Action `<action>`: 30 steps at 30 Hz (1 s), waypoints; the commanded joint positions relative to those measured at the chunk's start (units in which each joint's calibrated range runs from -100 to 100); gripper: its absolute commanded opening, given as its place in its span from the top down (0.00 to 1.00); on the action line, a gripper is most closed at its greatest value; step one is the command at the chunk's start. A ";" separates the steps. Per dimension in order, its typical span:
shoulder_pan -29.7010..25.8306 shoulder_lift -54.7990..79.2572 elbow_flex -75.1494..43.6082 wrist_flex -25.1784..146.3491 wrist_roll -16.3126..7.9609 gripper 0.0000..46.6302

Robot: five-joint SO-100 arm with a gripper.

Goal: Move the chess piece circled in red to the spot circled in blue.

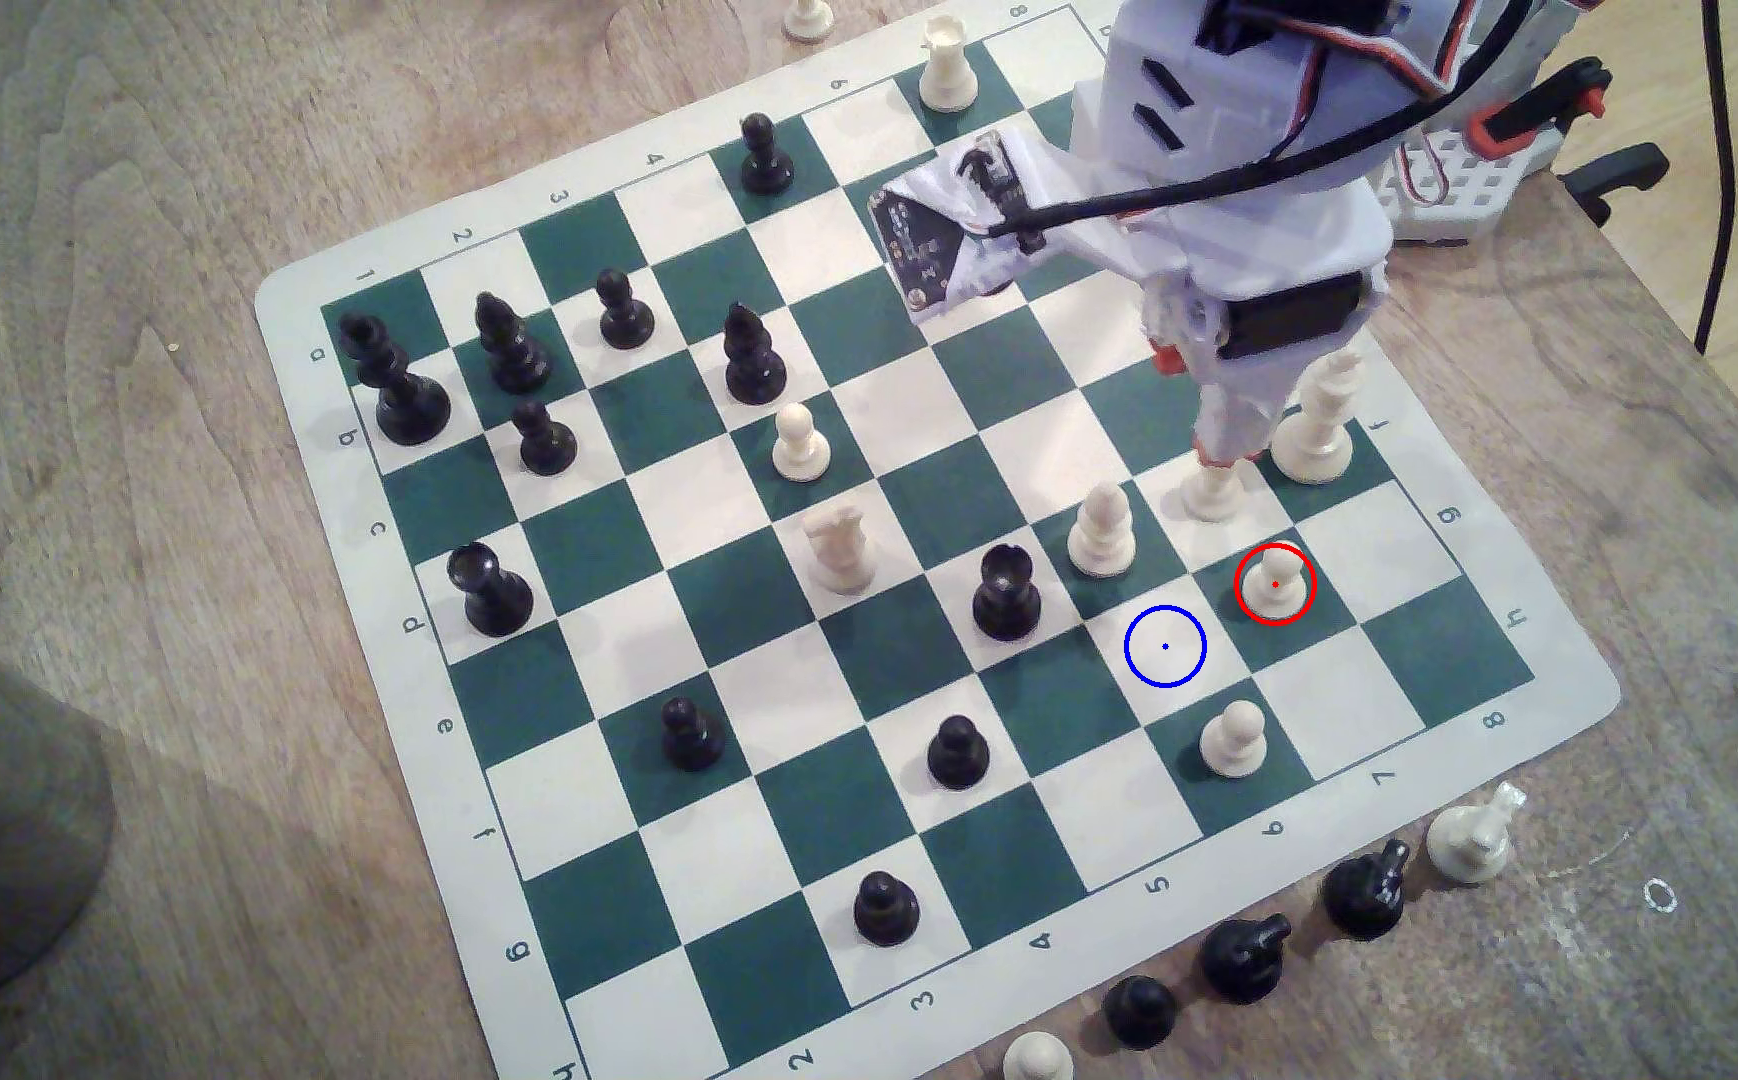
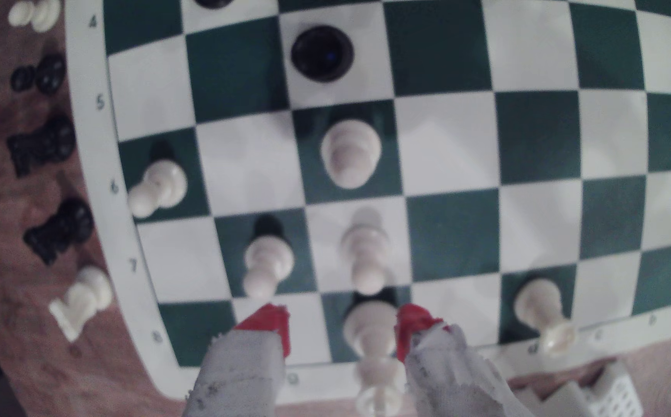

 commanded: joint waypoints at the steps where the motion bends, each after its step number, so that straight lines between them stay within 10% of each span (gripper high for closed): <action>1: -1.64 0.16 1.58 -1.74 -0.98 0.65; 30: -8.45 10.18 8.74 -16.81 -3.61 0.62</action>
